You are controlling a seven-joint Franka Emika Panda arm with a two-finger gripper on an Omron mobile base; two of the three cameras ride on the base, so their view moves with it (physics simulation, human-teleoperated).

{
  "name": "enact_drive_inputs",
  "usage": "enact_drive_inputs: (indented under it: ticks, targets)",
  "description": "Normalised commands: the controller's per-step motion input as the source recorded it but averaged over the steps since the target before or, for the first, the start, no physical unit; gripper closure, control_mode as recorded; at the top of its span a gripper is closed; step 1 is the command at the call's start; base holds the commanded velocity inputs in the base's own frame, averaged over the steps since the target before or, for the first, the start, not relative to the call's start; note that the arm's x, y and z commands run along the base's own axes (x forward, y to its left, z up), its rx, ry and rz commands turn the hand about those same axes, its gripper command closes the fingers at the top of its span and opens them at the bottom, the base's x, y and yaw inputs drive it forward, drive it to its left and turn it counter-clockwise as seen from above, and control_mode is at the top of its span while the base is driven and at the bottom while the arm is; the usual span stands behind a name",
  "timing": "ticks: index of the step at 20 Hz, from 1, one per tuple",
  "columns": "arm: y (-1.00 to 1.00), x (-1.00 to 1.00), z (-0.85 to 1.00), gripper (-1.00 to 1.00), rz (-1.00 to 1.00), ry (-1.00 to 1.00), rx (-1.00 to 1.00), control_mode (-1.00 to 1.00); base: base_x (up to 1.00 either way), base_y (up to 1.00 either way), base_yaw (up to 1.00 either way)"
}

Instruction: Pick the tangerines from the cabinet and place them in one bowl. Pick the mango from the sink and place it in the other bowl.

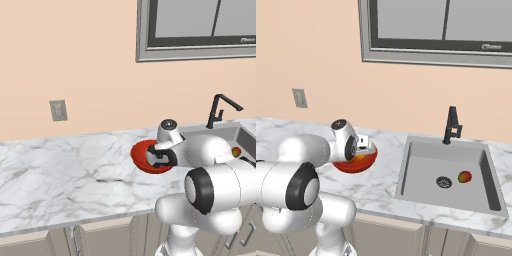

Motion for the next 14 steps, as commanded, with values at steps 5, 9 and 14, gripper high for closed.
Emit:
enact_drive_inputs:
  ticks: [5, 9, 14]
  targets:
    - [0.00, 0.06, -0.12, -1.00, 0.00, 0.00, 0.00, -1.00, 0.00, 0.00, 0.00]
    - [0.01, 0.00, -0.05, -1.00, 0.00, 0.00, 0.00, -1.00, 0.00, 0.00, 0.00]
    - [0.13, -0.04, 0.00, -1.00, 0.00, 0.01, 0.00, -1.00, 0.00, 0.00, 0.00]
